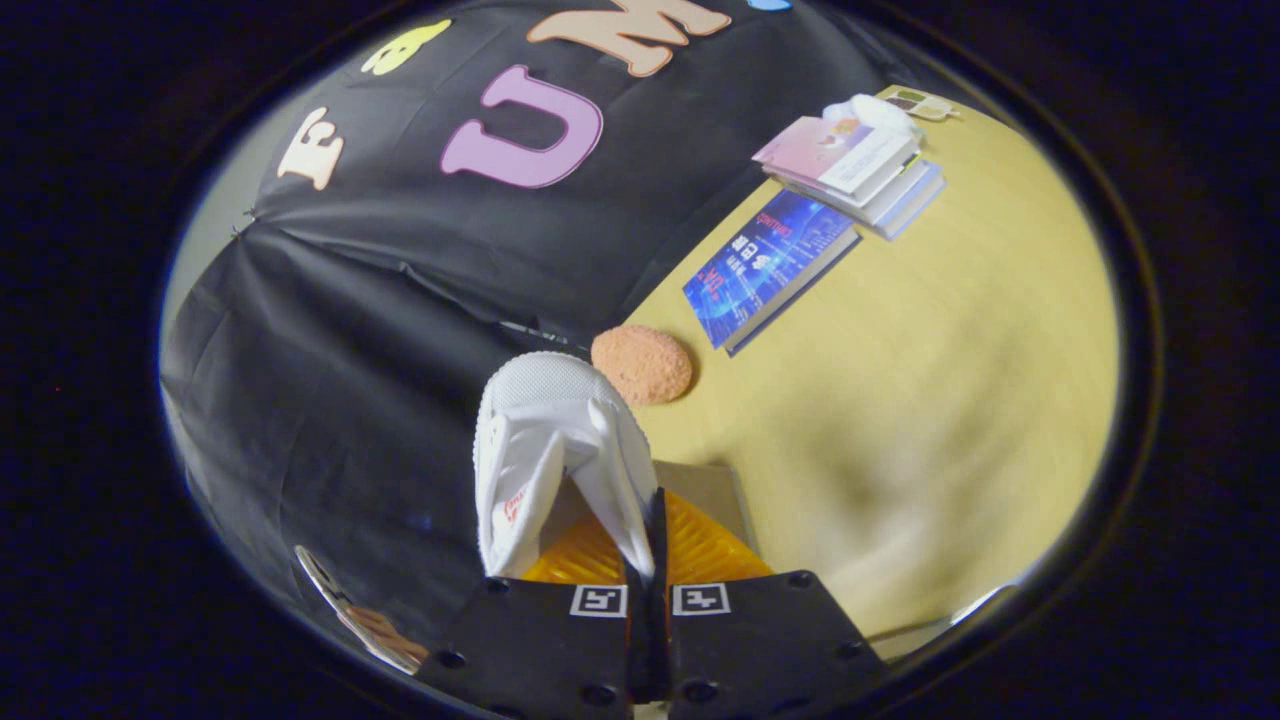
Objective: Open the storage box then place both shoes into the box .Put the left shoe in first, then the right shoe, with the right side of both shoes facing outward in a uniform manner.
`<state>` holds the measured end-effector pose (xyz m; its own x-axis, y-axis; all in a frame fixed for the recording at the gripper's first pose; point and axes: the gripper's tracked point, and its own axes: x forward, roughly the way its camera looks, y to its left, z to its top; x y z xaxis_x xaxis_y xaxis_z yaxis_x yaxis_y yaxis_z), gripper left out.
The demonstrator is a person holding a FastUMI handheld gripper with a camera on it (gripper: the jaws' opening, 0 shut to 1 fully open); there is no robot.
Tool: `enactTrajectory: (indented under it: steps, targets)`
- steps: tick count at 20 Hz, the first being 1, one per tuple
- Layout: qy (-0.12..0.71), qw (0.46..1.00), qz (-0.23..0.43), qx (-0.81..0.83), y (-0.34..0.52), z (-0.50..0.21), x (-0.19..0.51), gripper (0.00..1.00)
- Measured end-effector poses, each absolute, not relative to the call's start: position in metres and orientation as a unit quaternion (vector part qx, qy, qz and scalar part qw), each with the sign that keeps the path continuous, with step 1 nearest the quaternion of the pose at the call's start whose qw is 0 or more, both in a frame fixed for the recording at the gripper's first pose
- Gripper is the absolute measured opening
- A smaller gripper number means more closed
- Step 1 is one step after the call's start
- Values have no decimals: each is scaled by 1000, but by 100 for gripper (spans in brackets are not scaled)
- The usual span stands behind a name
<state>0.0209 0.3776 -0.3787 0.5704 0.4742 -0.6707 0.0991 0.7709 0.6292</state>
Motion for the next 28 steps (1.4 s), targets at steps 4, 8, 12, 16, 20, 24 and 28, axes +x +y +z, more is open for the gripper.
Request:
enactTrajectory:
  steps: [4, 8, 12, 16, 20, 24, 28]
  targets:
    - [449, 824, 138, 317, 427, -372, 5, 3]
    - [447, 827, 121, 319, 452, -379, -3, 3]
    - [458, 828, 85, 311, 466, -399, -8, 3]
    - [427, 874, 28, 231, 450, -418, -1, 3]
    - [424, 892, -8, 155, 437, -440, -4, 4]
    - [421, 895, -4, 150, 441, -440, -2, 7]
    - [429, 890, 8, 156, 444, -438, -4, 29]
